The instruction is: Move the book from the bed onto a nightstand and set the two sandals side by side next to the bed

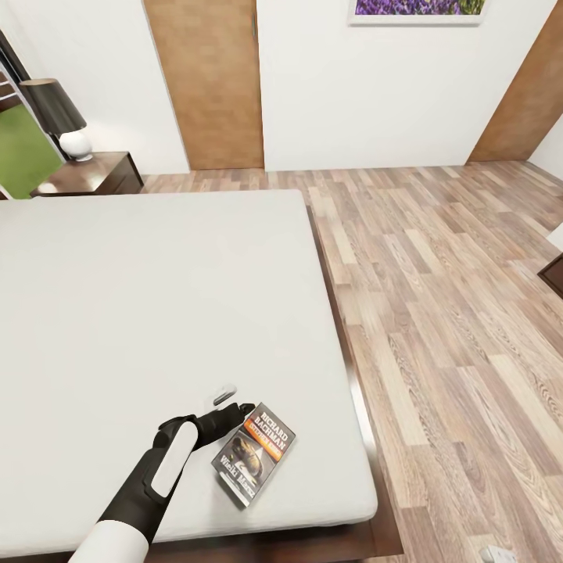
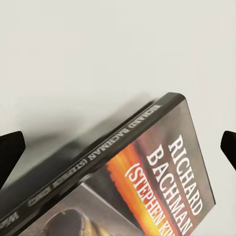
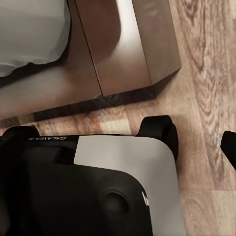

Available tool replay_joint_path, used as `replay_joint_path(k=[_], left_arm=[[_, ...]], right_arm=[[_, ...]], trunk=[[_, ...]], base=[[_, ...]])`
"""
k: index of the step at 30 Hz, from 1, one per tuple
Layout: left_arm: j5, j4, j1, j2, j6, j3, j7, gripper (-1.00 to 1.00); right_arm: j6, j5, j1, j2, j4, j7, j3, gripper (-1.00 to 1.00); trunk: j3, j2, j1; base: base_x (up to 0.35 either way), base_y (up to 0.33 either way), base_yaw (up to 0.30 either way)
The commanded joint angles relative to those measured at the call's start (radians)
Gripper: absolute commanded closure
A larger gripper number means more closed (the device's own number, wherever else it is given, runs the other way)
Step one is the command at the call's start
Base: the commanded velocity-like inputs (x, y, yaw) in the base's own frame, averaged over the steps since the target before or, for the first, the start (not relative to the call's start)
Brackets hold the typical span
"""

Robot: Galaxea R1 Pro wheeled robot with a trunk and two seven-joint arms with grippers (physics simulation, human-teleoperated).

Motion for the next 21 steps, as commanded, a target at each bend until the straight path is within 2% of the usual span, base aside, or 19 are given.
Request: replay_joint_path(k=[1,3,11,21], left_arm=[[0.011,-0.001,0.000,0.000,0.003,-0.001,0.010,-1.00],[0.011,-0.001,0.000,0.000,0.003,-0.001,0.010,-1.00],[0.011,-0.001,0.000,0.000,0.003,-0.001,0.010,-1.00],[0.011,-0.001,0.000,0.000,0.003,-0.001,0.010,-1.00]], right_arm=[[0.003,-0.002,0.000,0.000,0.000,0.004,-0.002,-1.00],[0.003,-0.002,0.000,0.000,0.000,0.004,-0.002,-1.00],[0.003,-0.002,0.000,0.000,0.000,0.004,-0.002,-1.00],[0.002,-0.002,-0.001,0.000,0.000,0.004,-0.002,-1.00]], trunk=[[-0.001,0.000,0.000],[-0.001,0.000,0.000],[-0.026,-0.056,0.031],[-0.026,-0.056,0.031]], base=[[0.000,0.000,0.000],[0.000,0.000,0.000],[0.000,0.000,0.000],[0.000,0.000,0.000]])
